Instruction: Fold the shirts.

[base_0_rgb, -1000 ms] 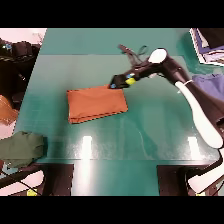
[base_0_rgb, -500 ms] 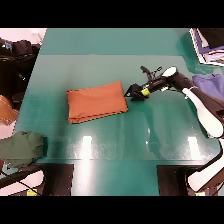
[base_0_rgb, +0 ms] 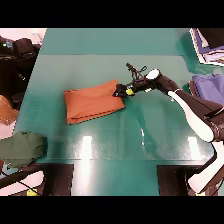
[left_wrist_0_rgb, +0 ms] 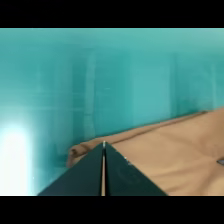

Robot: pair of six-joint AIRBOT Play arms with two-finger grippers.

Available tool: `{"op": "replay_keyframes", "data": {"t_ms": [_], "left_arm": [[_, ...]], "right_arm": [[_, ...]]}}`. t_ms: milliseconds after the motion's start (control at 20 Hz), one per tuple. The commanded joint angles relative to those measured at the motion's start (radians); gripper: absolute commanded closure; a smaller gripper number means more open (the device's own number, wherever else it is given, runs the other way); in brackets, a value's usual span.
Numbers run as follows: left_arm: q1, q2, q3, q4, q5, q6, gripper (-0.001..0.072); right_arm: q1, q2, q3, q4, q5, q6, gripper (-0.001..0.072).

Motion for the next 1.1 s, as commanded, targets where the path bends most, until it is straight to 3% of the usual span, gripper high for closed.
{"op": "replay_keyframes", "data": {"t_ms": [0, 300, 550, 750, 1050], "left_arm": [[-0.071, 0.000, 0.000, -0.009, 0.000, 0.016, 0.0681], [-0.266, 0.000, 0.000, -0.010, -0.023, 0.012, 0.0681], [-0.359, 0.000, 0.000, -0.011, 0.011, 0.012, 0.0681], [-0.410, 0.000, 0.000, -0.012, 0.068, 0.009, 0.0680], [-0.428, 0.000, 0.000, -0.018, 0.105, -0.014, 0.0680]], "right_arm": [[0.001, 0.000, 0.062, 0.002, -0.002, -0.026, 0.0698], [-0.264, 0.135, 0.097, -0.006, 0.047, -0.020, 0.0698], [-0.661, 0.314, 0.097, -0.286, 0.069, 0.111, 0.0698], [-0.935, 0.367, 0.097, -0.303, 0.076, 0.117, 0.0698], [-1.033, 0.371, 0.099, -0.268, 0.029, 0.117, 0.0698]]}}
